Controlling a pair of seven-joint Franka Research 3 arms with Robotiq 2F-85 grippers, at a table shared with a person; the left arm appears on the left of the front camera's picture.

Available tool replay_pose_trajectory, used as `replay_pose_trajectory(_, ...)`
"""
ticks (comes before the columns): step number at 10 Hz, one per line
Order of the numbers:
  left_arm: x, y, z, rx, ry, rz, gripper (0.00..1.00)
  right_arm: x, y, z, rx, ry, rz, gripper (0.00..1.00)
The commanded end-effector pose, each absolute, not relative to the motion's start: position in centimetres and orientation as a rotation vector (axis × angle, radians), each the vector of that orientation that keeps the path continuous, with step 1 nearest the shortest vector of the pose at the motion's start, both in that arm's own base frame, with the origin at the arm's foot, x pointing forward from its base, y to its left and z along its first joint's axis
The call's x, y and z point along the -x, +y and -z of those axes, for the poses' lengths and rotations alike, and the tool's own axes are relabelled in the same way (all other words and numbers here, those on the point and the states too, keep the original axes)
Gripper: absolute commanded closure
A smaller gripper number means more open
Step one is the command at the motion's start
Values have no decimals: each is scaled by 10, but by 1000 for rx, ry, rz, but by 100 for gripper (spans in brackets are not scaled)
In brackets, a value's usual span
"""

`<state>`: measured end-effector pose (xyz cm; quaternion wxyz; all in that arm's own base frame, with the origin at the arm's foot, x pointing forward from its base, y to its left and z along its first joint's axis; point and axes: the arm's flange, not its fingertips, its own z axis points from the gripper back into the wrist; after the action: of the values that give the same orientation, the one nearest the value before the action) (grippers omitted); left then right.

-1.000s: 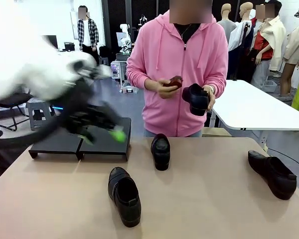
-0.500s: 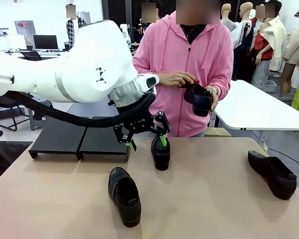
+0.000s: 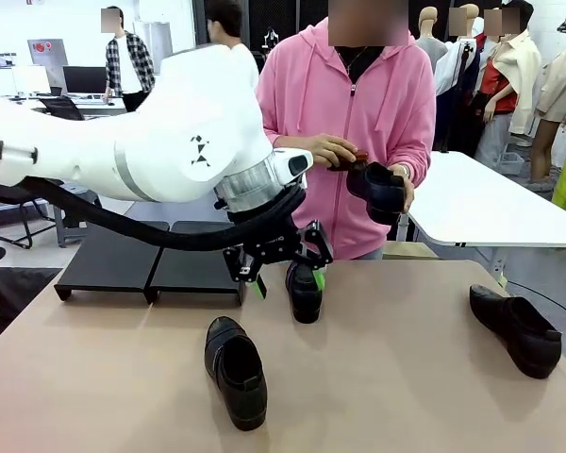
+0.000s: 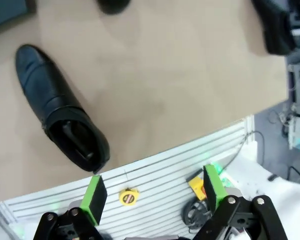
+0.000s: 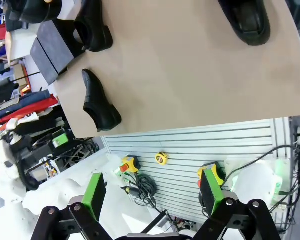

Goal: Organize the shoes by placing them on the stand.
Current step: Place the Shoe from the middle of the table onto the Shoes Stand.

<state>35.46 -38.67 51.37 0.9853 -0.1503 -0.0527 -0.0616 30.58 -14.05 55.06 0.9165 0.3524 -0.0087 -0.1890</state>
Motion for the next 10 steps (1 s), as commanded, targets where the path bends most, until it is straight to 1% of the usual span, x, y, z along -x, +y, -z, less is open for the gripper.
replay_pose_trajectory(1, -366, -400, -479, 218, -75, 2, 0, -307, -141, -557, -734, -11, 406, 0)
replay_pose_trajectory(2, -368, -403, -463, 223, -54, -2, 0, -307, -141, -557, -734, -11, 406, 0)
replay_pose_trajectory(4, -374, -404, -432, 198, -28, -84, 0, -307, -141, -557, -734, -11, 406, 0)
replay_pose_trajectory(8, -381, -401, -387, 113, 68, -183, 0, -307, -141, -557, -734, -11, 406, 0)
replay_pose_trajectory(10, -387, -397, -373, 99, 64, -214, 0, -307, -141, -557, -734, -11, 406, 0)
